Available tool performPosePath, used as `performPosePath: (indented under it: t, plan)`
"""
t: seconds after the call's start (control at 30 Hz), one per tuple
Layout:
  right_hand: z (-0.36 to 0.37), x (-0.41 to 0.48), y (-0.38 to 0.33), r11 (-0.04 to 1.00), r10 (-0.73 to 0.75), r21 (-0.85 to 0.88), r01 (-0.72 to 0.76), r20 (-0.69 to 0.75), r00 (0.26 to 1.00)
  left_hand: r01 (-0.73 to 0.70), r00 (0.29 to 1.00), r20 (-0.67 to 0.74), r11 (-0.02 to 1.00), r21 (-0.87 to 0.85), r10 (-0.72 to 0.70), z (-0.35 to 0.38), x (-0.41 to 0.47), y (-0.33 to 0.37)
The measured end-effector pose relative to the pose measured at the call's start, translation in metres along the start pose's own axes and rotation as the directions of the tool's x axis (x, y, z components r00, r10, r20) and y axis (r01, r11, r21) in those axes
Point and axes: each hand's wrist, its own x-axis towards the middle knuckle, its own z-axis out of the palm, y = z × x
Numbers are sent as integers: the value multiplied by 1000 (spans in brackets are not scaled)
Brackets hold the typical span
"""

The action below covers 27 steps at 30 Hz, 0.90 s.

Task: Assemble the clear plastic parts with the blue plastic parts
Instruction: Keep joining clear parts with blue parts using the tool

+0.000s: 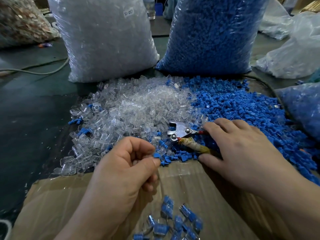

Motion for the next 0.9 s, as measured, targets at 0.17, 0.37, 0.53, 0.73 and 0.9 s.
performPosePath:
  t: [0.17,0.37,0.53,0.73,0.9]
  plan:
    - [-1,9,-1,999,-35,-31,34,-25,999,-7,1000,14,999,31,7,-2,-1,1]
    - [-2,14,-5,990,29,142,-8,-143,989,-12,1000,7,1000,9,11,-2,0,1]
    - [-12,0,-9,951,38,302,69,-334,942,-42,999,-11,997,-70,42,-7,0,0]
    - [-16,-17,-16,941,-238,151,304,-346,908,-101,994,-37,993,-53,99,-13,0,-4]
    - [-12,-19,-16,933,-285,128,336,-309,907,-127,992,12,992,4,127,-13,-2,4]
